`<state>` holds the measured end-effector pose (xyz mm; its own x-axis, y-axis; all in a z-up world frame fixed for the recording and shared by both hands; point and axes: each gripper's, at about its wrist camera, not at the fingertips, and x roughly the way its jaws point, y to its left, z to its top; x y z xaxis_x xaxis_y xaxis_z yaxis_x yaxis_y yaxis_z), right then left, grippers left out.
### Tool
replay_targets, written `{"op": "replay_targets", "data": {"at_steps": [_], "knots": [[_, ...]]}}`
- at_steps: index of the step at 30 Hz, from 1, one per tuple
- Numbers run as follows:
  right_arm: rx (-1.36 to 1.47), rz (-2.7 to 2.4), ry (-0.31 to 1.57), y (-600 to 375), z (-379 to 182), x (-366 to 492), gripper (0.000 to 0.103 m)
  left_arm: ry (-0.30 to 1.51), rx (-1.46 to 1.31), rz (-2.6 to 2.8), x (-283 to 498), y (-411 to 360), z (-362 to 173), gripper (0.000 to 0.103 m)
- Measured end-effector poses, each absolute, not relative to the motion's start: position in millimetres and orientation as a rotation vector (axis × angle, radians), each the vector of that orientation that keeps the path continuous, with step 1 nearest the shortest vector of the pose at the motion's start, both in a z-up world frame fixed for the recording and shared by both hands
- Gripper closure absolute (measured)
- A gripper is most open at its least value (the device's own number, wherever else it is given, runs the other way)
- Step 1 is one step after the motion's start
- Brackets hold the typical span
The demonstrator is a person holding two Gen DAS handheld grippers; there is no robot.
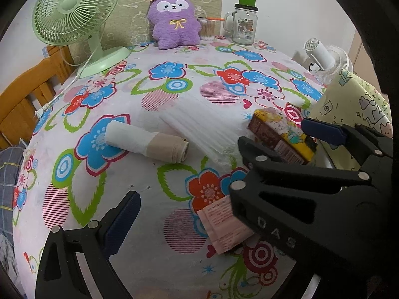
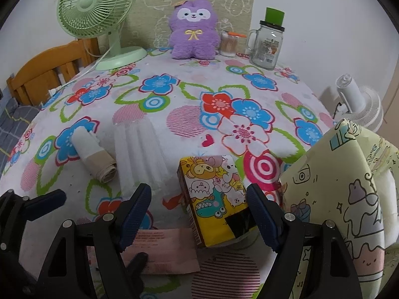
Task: Organize soft objects
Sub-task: 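Grasp the brown-red printed box with the right tool and lift it, then grasp the pink packet with the left tool while the right tool holds the brown box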
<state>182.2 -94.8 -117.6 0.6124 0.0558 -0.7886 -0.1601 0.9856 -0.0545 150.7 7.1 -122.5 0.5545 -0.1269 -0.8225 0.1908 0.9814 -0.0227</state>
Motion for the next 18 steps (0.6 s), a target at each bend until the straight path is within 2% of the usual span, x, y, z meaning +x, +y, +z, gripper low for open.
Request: {"op": "replay_targets", "data": {"at_steps": [11,14,16,18], "knots": [[-0.069,0.145,0.963,-103,-128,195,0.02,0.965,0.083,-0.176,159,5,-121,0.002],[-0.046,0.147,0.973,-105,-130,193,0.045,0.965,0.084,-0.175,159,4,-122,0.002],[-0.059,0.144,0.968,-104,-129,192,0.068,0.965,0.079,-0.175,159,5,-121,0.003],[-0.055,0.147,0.966,-105,-128,191,0.075,0.967,0.076,-0.174,158,4,-122,0.003]]}}
